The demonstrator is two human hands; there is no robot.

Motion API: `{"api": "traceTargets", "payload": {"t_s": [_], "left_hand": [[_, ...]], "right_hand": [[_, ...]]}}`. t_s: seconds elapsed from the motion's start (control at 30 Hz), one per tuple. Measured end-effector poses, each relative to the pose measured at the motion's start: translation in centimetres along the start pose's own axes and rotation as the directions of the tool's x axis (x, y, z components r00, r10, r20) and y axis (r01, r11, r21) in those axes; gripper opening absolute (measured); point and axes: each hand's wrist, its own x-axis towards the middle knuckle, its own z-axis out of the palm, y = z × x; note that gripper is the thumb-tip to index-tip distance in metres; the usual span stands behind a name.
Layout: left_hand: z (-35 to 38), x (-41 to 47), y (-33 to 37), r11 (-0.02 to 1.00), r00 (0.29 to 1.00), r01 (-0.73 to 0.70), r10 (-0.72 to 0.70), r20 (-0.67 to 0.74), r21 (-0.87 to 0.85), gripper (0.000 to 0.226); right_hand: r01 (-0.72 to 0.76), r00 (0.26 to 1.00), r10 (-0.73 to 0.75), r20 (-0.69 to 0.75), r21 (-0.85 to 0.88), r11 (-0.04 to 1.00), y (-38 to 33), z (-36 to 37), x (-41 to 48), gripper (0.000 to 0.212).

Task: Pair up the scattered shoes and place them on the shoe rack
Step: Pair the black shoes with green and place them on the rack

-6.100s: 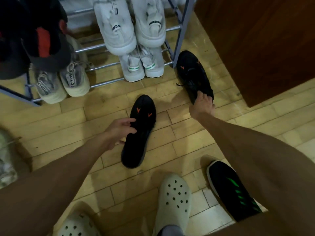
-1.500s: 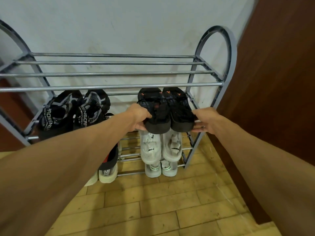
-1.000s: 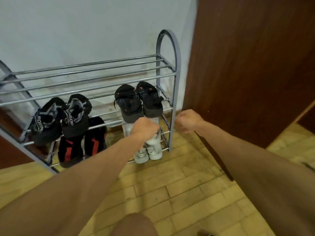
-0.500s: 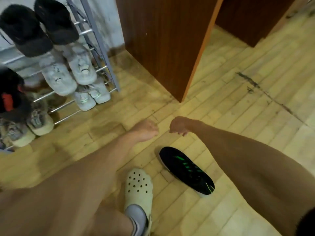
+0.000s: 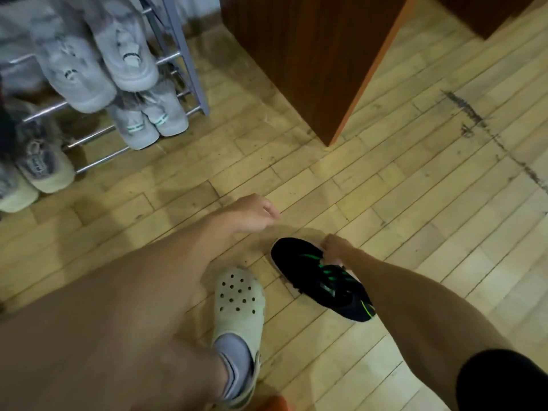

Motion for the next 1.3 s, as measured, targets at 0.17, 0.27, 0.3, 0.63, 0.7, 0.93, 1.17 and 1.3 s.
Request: {"api": "traceTargets", "payload": {"t_s": [0.17, 0.27, 0.3, 0.63, 0.7, 0.93, 1.17, 1.3], "left_hand": [[-4.7, -1.6, -0.5, 0.999, 0.994, -0.014, 0.011, -0.105, -0.030, 0.029], [-8.3, -3.8, -0.9, 0.999, 0.975, -0.034, 0.027, -0.221, -0.029, 0.025], [-9.6, -4.9, -1.1, 0.999, 0.965, -0.038, 0.028, -0.261, -0.033, 0.024], [-19.9, -20.3, -9.9, 0.994, 0.792, -0.038, -0.031, -0.609, -0.100, 0.025], [-20.8, -23.8, -13.3, 0.989, 0.751, -0.016, -0.085, -0.655, -0.146, 0.026], [-20.1, -34.7, -26.2, 0.911, 0.582, 0.065, -0.366, -0.726, -0.407, 0.029], [-13.7, -39.8, -40.2, 0.680, 0.488, 0.026, -0.649, -0.584, -0.733, 0.011], [-8.7, -38.9, -47.4, 0.517, 0.478, 0.068, -0.768, -0.427, -0.853, 0.008]], "right_hand": [[0.141, 0.986, -0.136, -0.098, 0.050, 0.989, -3.5, -3.8, -1.6, 0.040], [0.257, 0.949, -0.247, -0.194, 0.027, 0.966, -7.1, -6.7, -3.1, 0.034], [0.292, 0.933, -0.280, -0.225, 0.023, 0.956, -8.6, -7.8, -3.7, 0.030], [0.685, 0.600, -0.762, -0.243, -0.335, 0.647, -29.5, -14.8, -16.3, 0.039], [0.737, 0.520, -0.831, -0.197, -0.390, 0.553, -33.7, -14.8, -19.6, 0.038], [0.790, 0.348, -0.937, 0.018, -0.544, 0.283, -47.5, -10.5, -28.9, 0.029], [0.812, 0.387, -0.906, 0.171, -0.529, 0.247, -57.7, 1.2, -31.3, 0.028], [0.841, 0.446, -0.877, 0.177, -0.418, 0.343, -60.7, 8.4, -29.6, 0.025]]}}
